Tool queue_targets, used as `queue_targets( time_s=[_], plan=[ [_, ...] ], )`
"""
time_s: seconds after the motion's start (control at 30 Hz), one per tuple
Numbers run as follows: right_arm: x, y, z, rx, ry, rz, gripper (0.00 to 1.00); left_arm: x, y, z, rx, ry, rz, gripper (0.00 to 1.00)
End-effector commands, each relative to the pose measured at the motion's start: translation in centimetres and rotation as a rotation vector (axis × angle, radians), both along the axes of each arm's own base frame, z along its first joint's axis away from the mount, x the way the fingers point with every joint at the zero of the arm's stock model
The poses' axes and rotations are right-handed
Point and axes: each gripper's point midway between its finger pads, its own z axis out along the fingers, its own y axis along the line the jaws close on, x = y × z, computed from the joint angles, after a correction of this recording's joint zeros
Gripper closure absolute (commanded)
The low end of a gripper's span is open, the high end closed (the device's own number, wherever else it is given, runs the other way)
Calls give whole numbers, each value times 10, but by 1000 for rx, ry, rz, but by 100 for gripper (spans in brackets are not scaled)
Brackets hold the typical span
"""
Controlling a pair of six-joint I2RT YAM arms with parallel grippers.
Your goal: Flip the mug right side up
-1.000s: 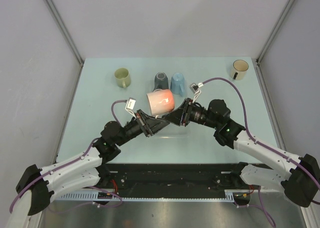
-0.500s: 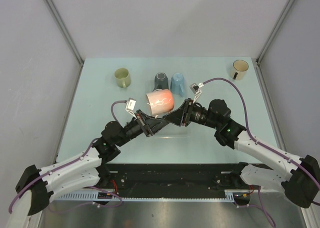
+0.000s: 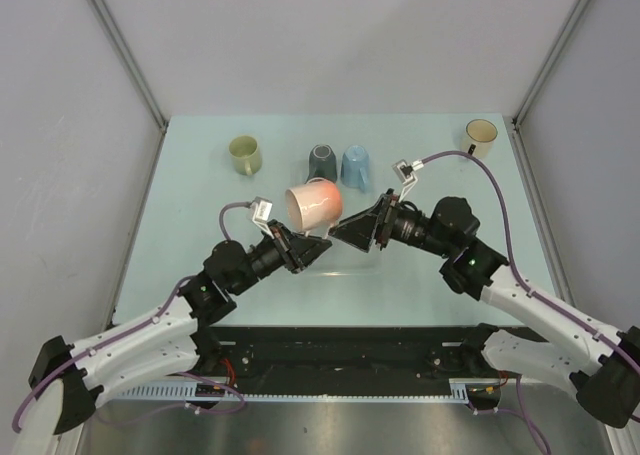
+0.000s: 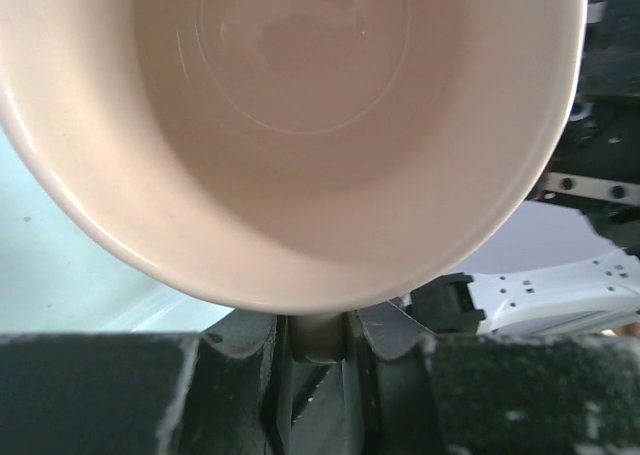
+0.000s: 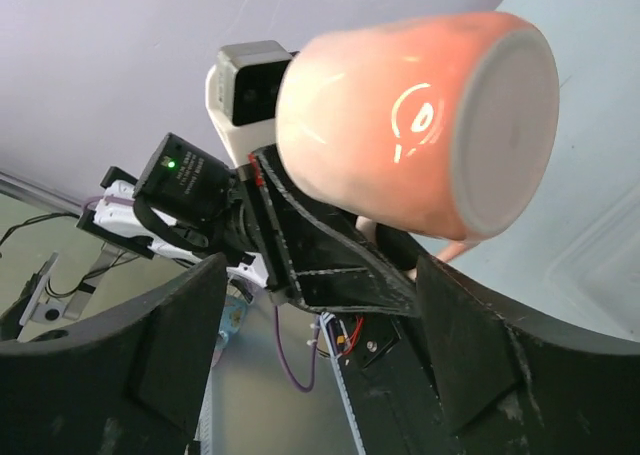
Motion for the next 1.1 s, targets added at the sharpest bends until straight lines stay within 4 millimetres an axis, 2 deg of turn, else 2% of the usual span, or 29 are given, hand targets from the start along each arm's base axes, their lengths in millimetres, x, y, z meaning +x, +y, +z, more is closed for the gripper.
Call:
queue_targets(
  time_s=[0.0, 0.03, 0.07, 0.23, 0.37, 0.43, 0.47, 0.5, 0.57, 0.6, 0.63, 0.67, 0.7, 0.73, 0.77, 0.8, 0.83, 1.03, 1.07],
  plan=[
    [-4, -17, 28, 9, -75, -39, 18, 3, 14, 69, -80, -180, 66, 100],
    [-3, -22, 22, -17, -61, -57, 17, 6, 20, 73, -80, -192, 97, 100],
    [-5, -30, 26, -14, -75, -79, 17, 8, 23, 74, -60, -212, 114, 100],
    [-6, -49, 23, -53, -87, -137, 16, 21, 42, 88, -8, -252, 206, 100],
    [-5, -61, 15, -109, -67, -193, 16, 51, 76, 87, 147, -234, 373, 100],
    [2, -70, 1, -170, -32, -252, 16, 70, 98, 74, 300, -168, 463, 100],
    [5, -73, -3, -198, -32, -273, 16, 83, 116, 69, 359, -136, 528, 100],
    [5, -77, -11, -239, -5, -292, 16, 92, 126, 54, 464, -61, 560, 100],
    [18, -87, -22, -304, 23, -380, 17, 105, 154, 34, 589, 43, 624, 100],
    [19, -92, -31, -350, 47, -399, 17, 116, 157, 32, 623, 72, 633, 100],
    [26, -98, -37, -379, 60, -450, 17, 123, 171, 28, 656, 97, 665, 100],
    [29, -103, -42, -408, 70, -481, 17, 126, 178, 19, 695, 139, 669, 100],
    [29, -107, -46, -435, 80, -494, 17, 132, 182, 26, 696, 146, 679, 100],
    [31, -111, -48, -450, 83, -516, 17, 141, 185, 13, 741, 183, 670, 100],
    [31, -113, -48, -458, 83, -521, 17, 146, 197, 5, 770, 225, 685, 100],
    [30, -115, -49, -469, 74, -523, 17, 151, 205, 7, 785, 250, 700, 100],
    [29, -117, -46, -464, 67, -527, 17, 161, 218, -11, 819, 328, 722, 100],
    [29, -123, -46, -487, 39, -541, 17, 178, 243, -36, 797, 453, 754, 100],
    [30, -123, -48, -493, 43, -537, 17, 183, 244, -47, 814, 490, 742, 100]
  ],
)
